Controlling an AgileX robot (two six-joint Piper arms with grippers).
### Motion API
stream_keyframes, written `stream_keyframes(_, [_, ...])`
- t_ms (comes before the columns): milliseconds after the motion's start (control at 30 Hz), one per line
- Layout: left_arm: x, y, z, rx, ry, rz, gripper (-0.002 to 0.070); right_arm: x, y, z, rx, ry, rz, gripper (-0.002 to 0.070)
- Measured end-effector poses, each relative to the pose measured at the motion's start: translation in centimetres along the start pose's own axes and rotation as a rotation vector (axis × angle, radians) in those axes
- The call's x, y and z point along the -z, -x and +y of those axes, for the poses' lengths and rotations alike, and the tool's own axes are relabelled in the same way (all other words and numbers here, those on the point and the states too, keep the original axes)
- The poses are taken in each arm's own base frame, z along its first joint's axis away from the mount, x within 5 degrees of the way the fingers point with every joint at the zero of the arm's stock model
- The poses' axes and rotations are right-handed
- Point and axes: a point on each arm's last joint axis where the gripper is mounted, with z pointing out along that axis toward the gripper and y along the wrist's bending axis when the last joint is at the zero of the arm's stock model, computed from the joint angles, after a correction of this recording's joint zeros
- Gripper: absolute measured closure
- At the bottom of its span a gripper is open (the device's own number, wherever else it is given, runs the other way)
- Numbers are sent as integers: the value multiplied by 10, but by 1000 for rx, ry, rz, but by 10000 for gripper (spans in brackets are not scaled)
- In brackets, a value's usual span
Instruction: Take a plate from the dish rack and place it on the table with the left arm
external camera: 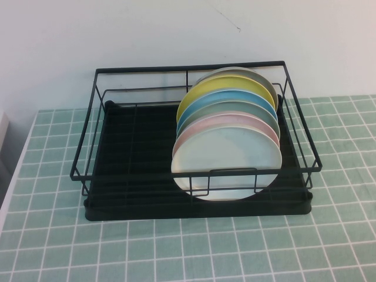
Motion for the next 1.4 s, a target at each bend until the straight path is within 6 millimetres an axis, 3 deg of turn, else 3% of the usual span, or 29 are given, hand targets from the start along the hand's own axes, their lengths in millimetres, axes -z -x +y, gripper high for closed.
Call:
stream_keyframes(167, [-56,44,1,-55,84,222,678,0,0,0,-2,0,0,678])
stream_keyframes(300, [-86,42,10,-68,173,457,678,0,0,0,-2,0,0,678])
stream_keyframes(433, [-99,8,21,-59,232,674,678,0,0,0,-2,0,0,678])
stream_keyframes(600, [-98,-25,30,-42,285,863,678,0,0,0,-2,0,0,678])
stream_keyframes(767, [-88,-55,37,36,372,1091,678,0,0,0,-2,0,0,678])
stream_keyframes(967, [-69,-110,43,146,462,1455,678,0,0,0,-2,0,0,678])
stream_keyframes(1167, [-59,-172,35,224,221,1690,678,0,0,0,-2,0,0,678])
stream_keyframes(1400, [-49,-239,22,363,-167,1703,678,0,0,0,-2,0,0,678])
